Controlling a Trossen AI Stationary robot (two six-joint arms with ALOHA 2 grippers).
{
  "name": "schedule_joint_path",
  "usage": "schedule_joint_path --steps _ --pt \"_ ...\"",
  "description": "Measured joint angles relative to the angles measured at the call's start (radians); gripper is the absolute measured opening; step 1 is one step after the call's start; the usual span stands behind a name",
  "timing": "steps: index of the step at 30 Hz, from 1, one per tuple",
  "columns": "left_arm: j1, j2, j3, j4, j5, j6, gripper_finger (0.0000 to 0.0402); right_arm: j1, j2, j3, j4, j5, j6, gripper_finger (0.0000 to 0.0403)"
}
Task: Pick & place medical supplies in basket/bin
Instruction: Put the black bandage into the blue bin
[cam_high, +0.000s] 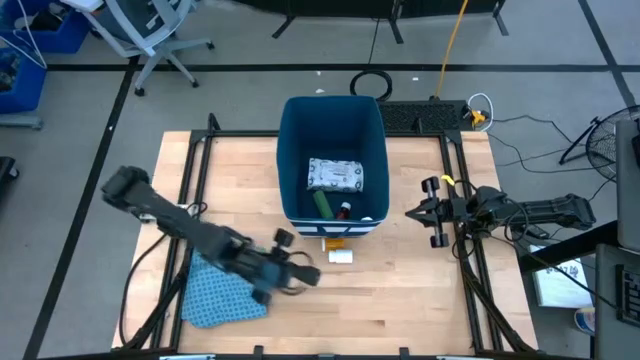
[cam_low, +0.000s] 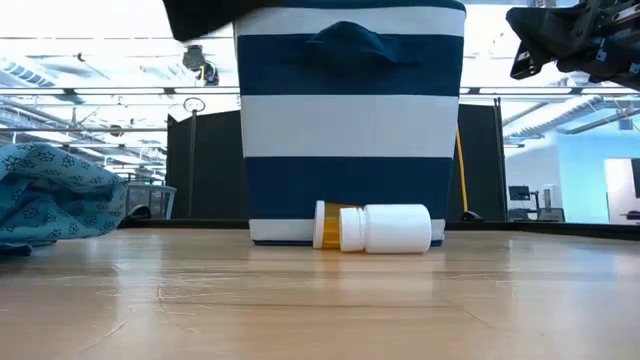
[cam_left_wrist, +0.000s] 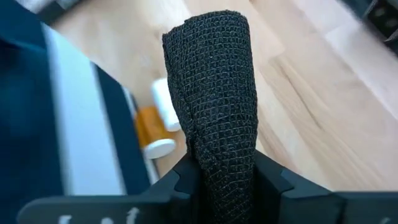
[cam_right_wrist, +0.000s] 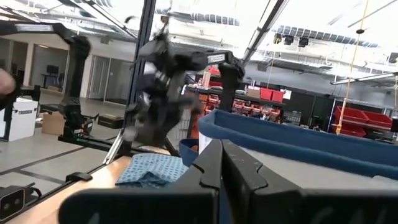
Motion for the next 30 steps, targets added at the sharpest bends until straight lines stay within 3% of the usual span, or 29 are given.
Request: schedule_joint_path --steps 6,13,16,22,27,30 --pt "-0.026 -0.346 -0.236 0.129 -0.065 0.032 0.0081 0.0 0.0 0.0 -0.014 0.0 0.0 0.0" --pt "0.012 -0.83 -0.686 0.662 -0.067 0.168 0.008 0.0 0.0 0.0 -0.016 0.002 -0.001 0.0" --pt "0.055 -0.999 -0.816 0.821 -0.067 0.153 0.0079 0.0 0.0 0.0 -0.016 0.003 -0.002 0.0" --pt "0.143 -1.183 -0.924 0.757 -0.137 -0.032 0.0079 0.0 0.0 0.0 -0.016 0.003 -0.003 0.0" --pt "0.217 -1.193 -0.925 0.613 -0.079 -0.196 0.0079 0.0 0.001 0.0 -0.017 0.003 -0.001 0.0" --pt "0.245 -1.176 -0.926 0.58 -0.058 -0.215 0.0079 0.0 0.001 0.0 -0.016 0.003 -0.001 0.0"
